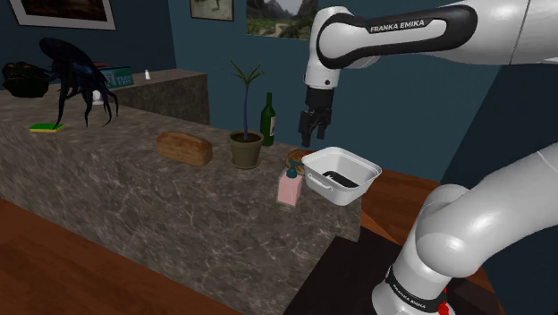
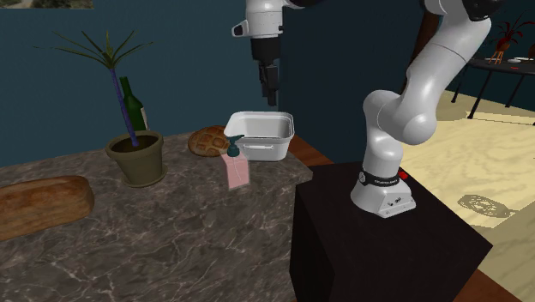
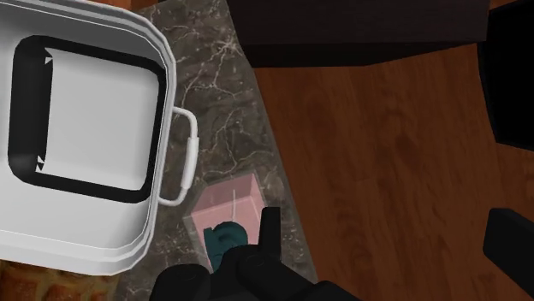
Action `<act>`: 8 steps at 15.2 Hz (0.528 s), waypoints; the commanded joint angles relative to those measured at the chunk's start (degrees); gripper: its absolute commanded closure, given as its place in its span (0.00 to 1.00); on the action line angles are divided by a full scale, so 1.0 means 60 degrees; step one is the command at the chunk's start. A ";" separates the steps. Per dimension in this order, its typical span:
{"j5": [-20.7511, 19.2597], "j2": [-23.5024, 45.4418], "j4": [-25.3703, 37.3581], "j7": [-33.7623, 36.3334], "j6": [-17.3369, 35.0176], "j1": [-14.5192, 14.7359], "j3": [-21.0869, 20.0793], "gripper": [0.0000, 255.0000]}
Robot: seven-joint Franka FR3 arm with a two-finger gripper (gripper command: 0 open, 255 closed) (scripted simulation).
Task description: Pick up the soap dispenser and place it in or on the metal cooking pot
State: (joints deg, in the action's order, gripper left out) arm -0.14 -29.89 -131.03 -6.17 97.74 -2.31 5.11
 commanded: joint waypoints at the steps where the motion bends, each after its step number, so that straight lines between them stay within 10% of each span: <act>1: -0.0047 0.0562 -0.0006 -0.0288 0.0530 -0.0035 0.0192 0.00; 8: 0.0029 0.2814 0.0631 -0.1325 0.1958 -0.0139 0.0808 0.00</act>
State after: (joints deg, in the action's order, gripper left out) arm -0.19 -15.19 -128.19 -13.23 108.39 -3.10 9.51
